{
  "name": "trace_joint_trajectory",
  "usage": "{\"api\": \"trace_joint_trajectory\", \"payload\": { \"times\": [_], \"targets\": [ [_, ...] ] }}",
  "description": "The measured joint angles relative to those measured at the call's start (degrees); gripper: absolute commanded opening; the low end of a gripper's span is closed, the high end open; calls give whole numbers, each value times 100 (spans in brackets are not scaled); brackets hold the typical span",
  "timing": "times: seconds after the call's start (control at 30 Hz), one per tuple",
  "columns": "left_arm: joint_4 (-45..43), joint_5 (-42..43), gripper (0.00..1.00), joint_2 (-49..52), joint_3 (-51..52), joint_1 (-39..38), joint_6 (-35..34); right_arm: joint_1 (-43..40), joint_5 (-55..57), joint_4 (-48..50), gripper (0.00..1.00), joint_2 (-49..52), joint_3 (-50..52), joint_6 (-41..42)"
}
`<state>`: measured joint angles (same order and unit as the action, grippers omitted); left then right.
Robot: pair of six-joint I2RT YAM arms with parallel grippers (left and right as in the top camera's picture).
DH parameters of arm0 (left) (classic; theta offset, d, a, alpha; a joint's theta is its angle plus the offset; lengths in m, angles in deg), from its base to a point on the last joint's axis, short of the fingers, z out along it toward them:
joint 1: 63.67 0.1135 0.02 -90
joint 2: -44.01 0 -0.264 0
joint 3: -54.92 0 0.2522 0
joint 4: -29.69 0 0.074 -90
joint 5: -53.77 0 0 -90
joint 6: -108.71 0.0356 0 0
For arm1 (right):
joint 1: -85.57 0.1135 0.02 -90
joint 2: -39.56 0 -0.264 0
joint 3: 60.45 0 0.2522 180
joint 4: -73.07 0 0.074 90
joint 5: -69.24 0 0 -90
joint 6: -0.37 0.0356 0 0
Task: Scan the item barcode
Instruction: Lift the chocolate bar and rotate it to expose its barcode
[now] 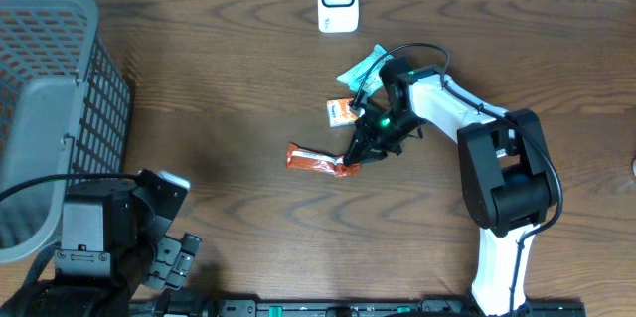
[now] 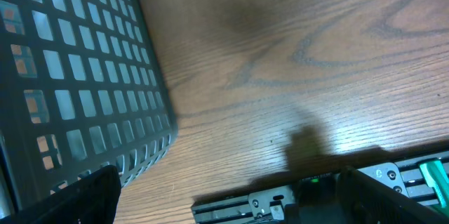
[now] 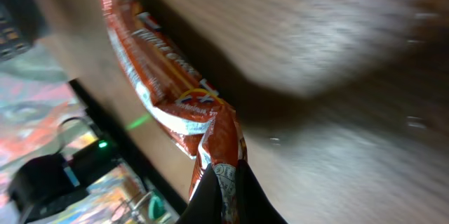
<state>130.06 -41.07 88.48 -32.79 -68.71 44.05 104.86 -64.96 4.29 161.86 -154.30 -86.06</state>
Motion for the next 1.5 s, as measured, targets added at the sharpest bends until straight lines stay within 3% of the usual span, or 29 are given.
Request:
{"api": "trace_joint_trajectory", "payload": {
  "times": [0.03,0.07,0.1,0.23,1.0,1.43,1.5],
  "targets": [
    [2,0,98,0,0,0,-2,2,63,-4,25,0,0,7],
    [2,0,98,0,0,0,0,9,125,-7,54,0,0,-9],
    [2,0,98,-2,0,0,0,13,199,-17,71,0,2,-50],
    [0,0,98,-2,-2,0,0,20,92,-87,98,-22,0,-164],
    [2,0,98,-2,0,0,0,39,-225,721,99,-87,-15,-763],
    [0,0,98,0,0,0,0,330,-214,721,99,-72,-22,-1700],
    [2,0,98,-2,0,0,-2,442,-258,640,94,-13,-55,-1836]
  ]
}}
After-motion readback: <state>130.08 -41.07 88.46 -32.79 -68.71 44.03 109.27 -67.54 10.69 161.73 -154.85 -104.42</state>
